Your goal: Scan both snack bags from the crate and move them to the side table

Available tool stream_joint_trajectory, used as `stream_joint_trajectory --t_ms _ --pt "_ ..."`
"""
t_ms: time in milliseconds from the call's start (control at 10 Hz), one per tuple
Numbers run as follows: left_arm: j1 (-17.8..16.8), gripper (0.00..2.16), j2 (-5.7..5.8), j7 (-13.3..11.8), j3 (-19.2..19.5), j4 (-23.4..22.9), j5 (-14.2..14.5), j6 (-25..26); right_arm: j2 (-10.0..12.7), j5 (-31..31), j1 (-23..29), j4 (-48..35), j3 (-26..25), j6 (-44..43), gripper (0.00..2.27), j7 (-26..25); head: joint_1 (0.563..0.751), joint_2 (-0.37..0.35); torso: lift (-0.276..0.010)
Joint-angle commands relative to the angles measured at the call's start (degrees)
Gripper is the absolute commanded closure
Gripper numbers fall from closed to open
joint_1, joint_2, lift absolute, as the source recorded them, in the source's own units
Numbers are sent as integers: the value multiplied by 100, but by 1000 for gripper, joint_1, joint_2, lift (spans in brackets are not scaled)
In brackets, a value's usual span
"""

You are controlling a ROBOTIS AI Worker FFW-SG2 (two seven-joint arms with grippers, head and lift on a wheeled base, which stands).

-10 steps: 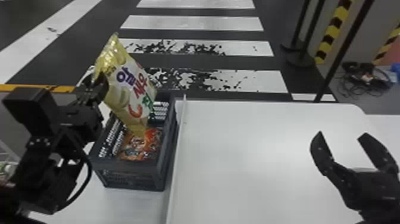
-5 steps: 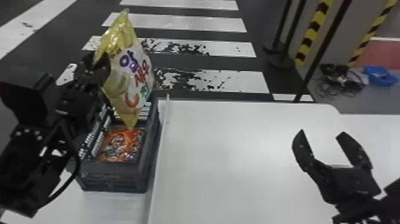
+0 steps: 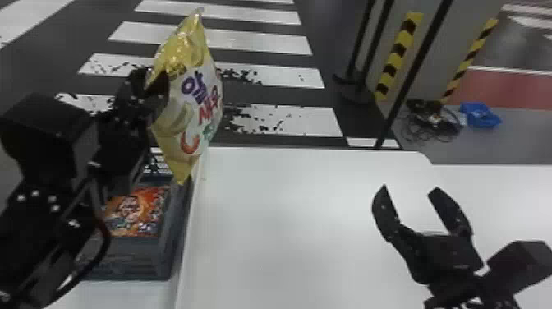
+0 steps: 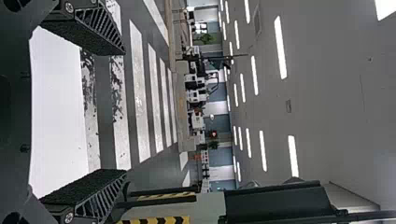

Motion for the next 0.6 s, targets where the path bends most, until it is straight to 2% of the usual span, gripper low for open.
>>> stream_joint_trajectory --t_ms 0,300,500 --pt "-203 2132 -102 -12 -414 87 -35 13 -17 -8 0 5 -17 5 90 0 663 -174 -95" --pt "-247 2132 -497 -74 -529 350 193 -5 -96 0 -52 31 -44 5 93 -150 664 -231 -95" --pt "-247 2132 -708 -293 -423 676 712 -75 -122 36 -105 128 -61 -13 90 -211 666 -248 -95"
